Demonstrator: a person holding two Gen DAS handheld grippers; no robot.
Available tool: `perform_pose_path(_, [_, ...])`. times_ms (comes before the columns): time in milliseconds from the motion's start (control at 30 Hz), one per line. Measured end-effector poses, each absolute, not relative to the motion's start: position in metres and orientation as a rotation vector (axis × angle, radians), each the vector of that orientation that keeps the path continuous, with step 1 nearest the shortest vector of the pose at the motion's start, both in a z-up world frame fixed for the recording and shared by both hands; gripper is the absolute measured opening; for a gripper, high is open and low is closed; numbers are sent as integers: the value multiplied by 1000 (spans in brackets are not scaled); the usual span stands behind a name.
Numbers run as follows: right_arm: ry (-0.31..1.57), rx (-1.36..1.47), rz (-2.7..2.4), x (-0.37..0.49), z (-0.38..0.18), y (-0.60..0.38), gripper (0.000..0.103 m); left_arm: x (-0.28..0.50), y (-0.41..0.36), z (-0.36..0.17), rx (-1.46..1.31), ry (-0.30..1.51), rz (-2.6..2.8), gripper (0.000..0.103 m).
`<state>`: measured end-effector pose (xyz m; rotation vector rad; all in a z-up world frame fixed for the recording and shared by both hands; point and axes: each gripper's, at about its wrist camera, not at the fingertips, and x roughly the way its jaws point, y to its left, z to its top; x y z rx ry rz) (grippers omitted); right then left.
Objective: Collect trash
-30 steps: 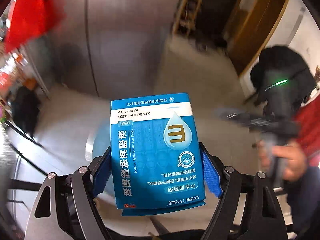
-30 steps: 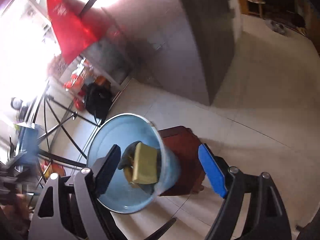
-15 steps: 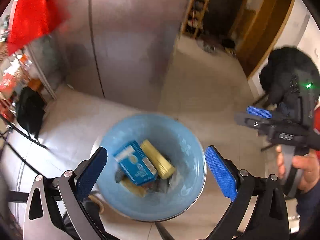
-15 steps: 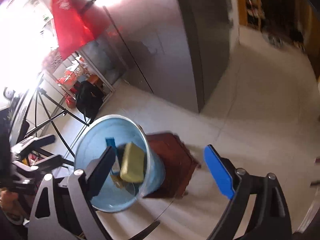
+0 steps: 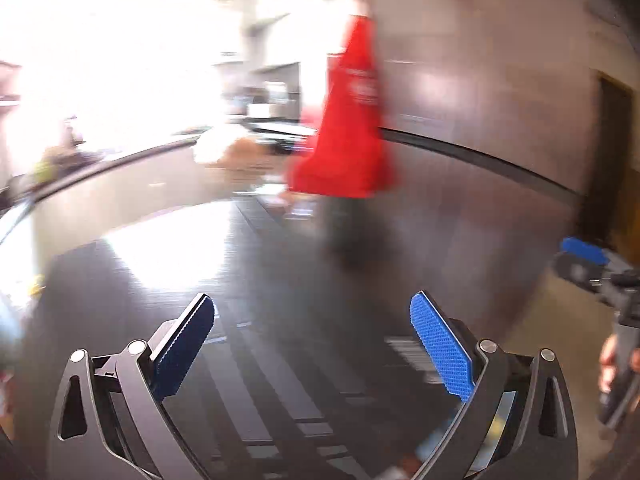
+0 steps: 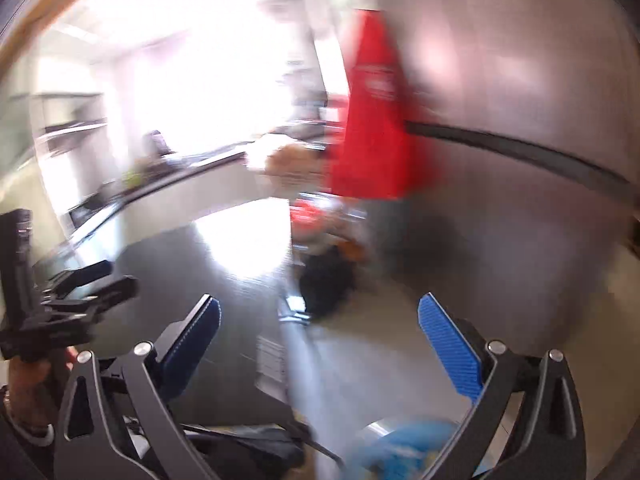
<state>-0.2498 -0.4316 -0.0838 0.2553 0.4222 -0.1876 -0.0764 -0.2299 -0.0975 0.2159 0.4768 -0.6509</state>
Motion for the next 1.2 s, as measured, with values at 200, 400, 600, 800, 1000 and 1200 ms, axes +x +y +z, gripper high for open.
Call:
perform_pose_path(200, [495,165,94,-122,-80,-315,100,-11,-106,-96,147,510,-324,95])
perform_pose_path(400, [579,116,218,-47,-89,-233,100,22,-20,-103,67,560,-142,95])
perform_pose_path(600, [637,165,270,-2,-113,-203,100,33,-4,-113,18,601,-143,95])
perform_pose_path(800, [676,190,237,12,-131,-206,100,43,0,-127,-34,648,-176,95])
perform_pose_path(1000, [699,221,213,17,-140,-217,100,51,-3,-137,-93,695,-234,95])
perform_pose_path(1200, [691,302,266,23,-148,-228,100,57,-1,-139,-134,690,-264,95])
